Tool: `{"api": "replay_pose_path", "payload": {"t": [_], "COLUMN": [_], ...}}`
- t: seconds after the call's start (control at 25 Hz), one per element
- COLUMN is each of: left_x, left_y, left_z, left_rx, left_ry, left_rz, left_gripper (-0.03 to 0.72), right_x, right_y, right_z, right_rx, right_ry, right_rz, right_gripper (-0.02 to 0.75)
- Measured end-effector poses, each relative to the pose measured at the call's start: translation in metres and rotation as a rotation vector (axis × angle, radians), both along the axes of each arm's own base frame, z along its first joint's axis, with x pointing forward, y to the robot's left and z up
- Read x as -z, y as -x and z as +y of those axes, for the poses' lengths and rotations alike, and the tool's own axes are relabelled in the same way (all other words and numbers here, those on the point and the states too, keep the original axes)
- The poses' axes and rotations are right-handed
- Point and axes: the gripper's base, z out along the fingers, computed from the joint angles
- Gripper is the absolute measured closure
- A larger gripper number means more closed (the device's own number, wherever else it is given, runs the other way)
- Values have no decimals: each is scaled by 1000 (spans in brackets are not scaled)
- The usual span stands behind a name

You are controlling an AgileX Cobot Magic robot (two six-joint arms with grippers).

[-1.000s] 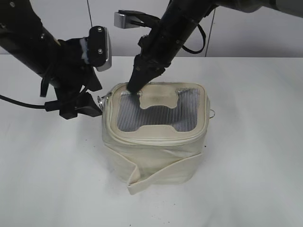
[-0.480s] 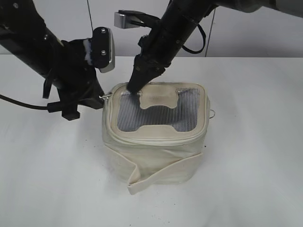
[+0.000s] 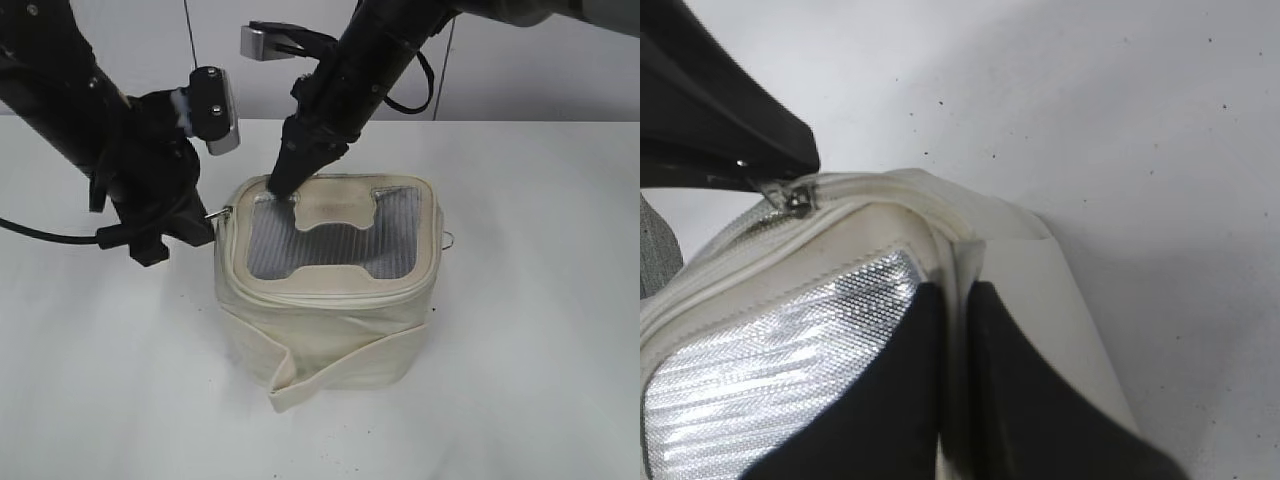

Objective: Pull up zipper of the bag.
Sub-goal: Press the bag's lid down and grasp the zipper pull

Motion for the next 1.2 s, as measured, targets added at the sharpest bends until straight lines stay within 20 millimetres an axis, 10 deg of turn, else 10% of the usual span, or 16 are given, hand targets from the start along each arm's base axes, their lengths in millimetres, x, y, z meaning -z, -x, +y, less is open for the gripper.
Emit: {"api": "replay_pose_path", "payload": {"t": [1.2], "left_x": [-17], "left_y": [38], "left_z": [-7], "left_rx": [-536], "left_ry": [57], "left_rz": [439], "left_gripper": [690], "right_x": [-9], "right_y": [-1], "right_z": [3], "right_rx": [92], "right_ry": [25], "right_rz": [21], "right_gripper": [698]}}
